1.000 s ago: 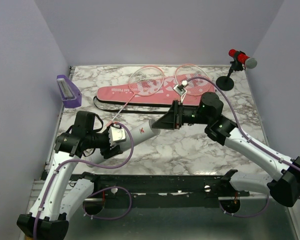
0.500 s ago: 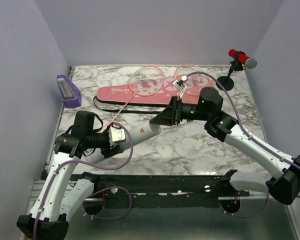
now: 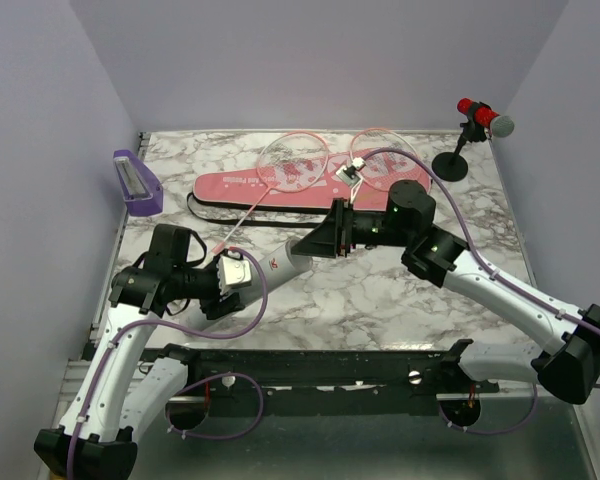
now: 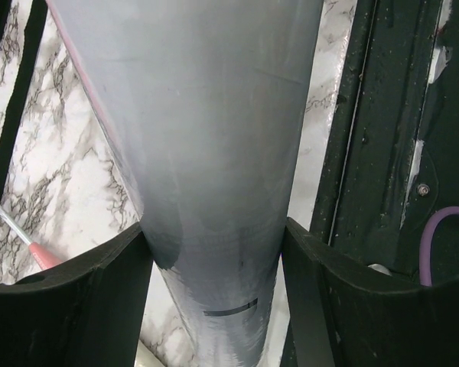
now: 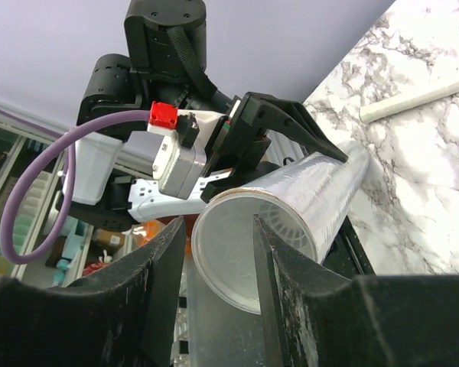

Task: Pack up the badminton gear

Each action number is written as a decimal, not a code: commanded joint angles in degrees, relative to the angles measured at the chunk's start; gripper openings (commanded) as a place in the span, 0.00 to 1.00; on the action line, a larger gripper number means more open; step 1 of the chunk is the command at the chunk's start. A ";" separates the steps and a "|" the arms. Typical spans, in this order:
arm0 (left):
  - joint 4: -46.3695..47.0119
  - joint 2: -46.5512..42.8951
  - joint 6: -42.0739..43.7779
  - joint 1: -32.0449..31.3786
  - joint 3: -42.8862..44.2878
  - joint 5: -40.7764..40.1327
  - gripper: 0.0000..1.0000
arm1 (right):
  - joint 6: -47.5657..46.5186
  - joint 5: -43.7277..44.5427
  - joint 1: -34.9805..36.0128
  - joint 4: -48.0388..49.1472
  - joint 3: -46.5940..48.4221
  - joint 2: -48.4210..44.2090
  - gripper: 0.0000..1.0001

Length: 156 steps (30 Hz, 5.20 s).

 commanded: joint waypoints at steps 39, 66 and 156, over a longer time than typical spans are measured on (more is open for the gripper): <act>8.63 -0.13 -3.79 -0.63 0.89 3.10 0.68 | -6.25 11.62 4.05 -16.47 2.47 -2.54 0.48; 21.65 35.01 -12.76 16.68 23.38 -31.98 0.65 | -11.43 45.65 -7.01 -43.47 16.20 -1.93 0.65; 10.56 29.73 -24.71 5.02 17.68 -30.57 0.99 | -15.12 57.22 -27.15 -38.01 15.31 27.25 0.71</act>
